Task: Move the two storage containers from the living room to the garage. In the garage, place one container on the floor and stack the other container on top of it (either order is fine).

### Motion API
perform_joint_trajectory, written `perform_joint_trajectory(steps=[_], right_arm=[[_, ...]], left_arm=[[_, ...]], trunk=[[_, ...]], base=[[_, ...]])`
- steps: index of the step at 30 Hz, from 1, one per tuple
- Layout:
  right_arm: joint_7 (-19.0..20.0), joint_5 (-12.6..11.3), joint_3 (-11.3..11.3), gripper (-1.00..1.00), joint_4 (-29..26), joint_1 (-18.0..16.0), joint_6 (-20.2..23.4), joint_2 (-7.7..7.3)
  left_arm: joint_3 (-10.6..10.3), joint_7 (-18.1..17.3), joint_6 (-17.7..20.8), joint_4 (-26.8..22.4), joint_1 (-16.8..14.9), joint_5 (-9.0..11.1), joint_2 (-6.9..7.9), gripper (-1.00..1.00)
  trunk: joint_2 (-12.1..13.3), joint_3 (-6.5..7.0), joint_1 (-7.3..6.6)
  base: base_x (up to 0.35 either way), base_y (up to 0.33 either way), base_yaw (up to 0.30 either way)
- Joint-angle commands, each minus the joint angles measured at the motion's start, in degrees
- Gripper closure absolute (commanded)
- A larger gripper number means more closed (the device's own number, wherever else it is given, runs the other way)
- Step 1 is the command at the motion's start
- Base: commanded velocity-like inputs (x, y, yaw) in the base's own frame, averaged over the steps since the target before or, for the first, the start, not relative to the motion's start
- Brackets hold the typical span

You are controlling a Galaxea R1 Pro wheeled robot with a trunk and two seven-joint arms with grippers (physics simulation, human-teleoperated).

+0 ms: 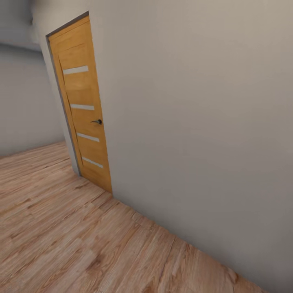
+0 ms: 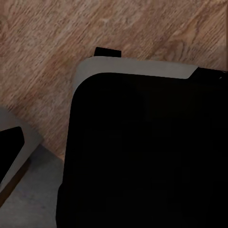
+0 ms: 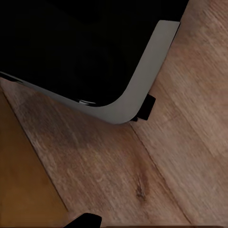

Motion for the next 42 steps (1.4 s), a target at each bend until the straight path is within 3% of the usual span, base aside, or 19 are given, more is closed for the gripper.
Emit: perform_joint_trajectory(steps=[1,18,42], right_arm=[[0.3,-0.6,0.4,-1.00,0.2,-0.1,-0.3,0.02],[0.3,-0.6,0.4,-1.00,0.2,-0.1,-0.3,0.03],[-1.6,-0.6,0.4,-1.00,0.2,0.0,-0.4,0.30]], left_arm=[[0.1,0.0,-0.1,0.0,0.0,0.4,0.02,-1.00],[0.1,0.0,0.0,0.1,0.0,0.5,0.02,-1.00],[0.0,0.0,-0.1,0.1,0.0,0.5,0.08,-1.00]], trunk=[[0.0,-0.06,0.03],[0.0,-0.06,0.03],[0.0,-0.06,0.03]], base=[[0.298,0.000,0.024],[0.320,0.000,0.028],[0.322,0.000,0.263]])
